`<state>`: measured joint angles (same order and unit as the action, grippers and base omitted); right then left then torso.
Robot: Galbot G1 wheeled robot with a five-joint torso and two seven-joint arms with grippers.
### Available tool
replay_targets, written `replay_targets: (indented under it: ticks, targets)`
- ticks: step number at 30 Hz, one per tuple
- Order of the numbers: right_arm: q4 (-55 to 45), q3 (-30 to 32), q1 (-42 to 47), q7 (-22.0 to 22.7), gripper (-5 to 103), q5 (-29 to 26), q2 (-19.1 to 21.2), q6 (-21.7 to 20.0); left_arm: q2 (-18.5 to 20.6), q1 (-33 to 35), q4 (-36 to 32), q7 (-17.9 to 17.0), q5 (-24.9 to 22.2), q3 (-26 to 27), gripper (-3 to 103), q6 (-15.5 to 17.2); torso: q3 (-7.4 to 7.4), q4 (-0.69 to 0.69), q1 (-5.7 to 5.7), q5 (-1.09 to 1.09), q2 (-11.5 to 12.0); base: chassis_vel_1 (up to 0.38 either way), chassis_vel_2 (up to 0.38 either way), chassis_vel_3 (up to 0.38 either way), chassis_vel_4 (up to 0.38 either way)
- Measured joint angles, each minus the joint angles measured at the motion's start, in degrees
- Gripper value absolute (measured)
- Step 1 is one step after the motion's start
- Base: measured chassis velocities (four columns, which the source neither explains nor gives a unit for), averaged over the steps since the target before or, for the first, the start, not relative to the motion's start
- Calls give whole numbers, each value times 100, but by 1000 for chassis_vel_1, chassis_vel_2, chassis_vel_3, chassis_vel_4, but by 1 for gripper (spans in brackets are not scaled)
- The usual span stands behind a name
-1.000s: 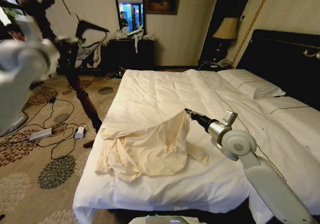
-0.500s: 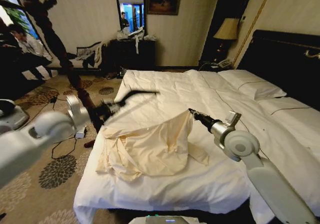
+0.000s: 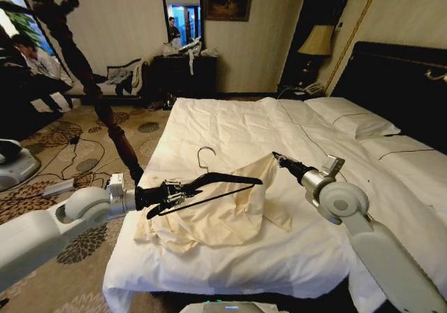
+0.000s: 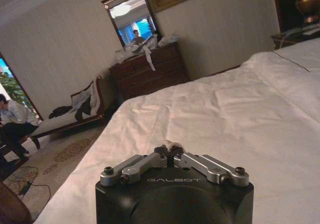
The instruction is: Pick up the clothes from the bed and hang them on the clothes hanger.
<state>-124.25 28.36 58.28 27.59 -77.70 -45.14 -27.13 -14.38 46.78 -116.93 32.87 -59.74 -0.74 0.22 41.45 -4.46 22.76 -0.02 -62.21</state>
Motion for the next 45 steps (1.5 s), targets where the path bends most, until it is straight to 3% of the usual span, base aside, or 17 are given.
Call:
replay_targets:
  ticks: [8, 15, 26, 31, 37, 45]
  targets:
    - [-335, -7, 13, -18, 0, -76, 182, 0, -419, -99, 434, -92, 213, -183, 15, -2, 0, 1, 0, 0, 0, 0, 0, 0, 0]
    - [-491, -70, 7, 5, 0, -146, 250, -2, -1148, -664, 590, -335, 512, -1139, 15, 237, 1, -3, 1, 0, 0, 0, 0, 0, 0]
    - [-579, -40, -191, 16, 0, -302, 343, 16, -873, -637, 612, -376, 859, -1455, 15, 281, 0, 3, 0, 3, 1, 0, 0, 0, 0]
    - [-987, -45, -324, 145, 0, -710, 465, 30, -1504, -792, 834, -697, 858, -1743, 15, 396, 0, -2, 0, 0, 1, 0, 0, 0, 0]
    - [-1157, -71, -285, 213, 0, -999, 480, 33, -1907, -1003, 1020, -946, 768, -1997, 15, 505, 0, -1, 0, 1, 1, 0, 0, 0, 0]
    - [-1290, -670, -167, 609, 0, -1445, -37, 62, -2463, -1204, 1196, -1481, 627, -2132, 15, 609, 0, 0, 0, 3, 1, 0, 0, 0, 0]
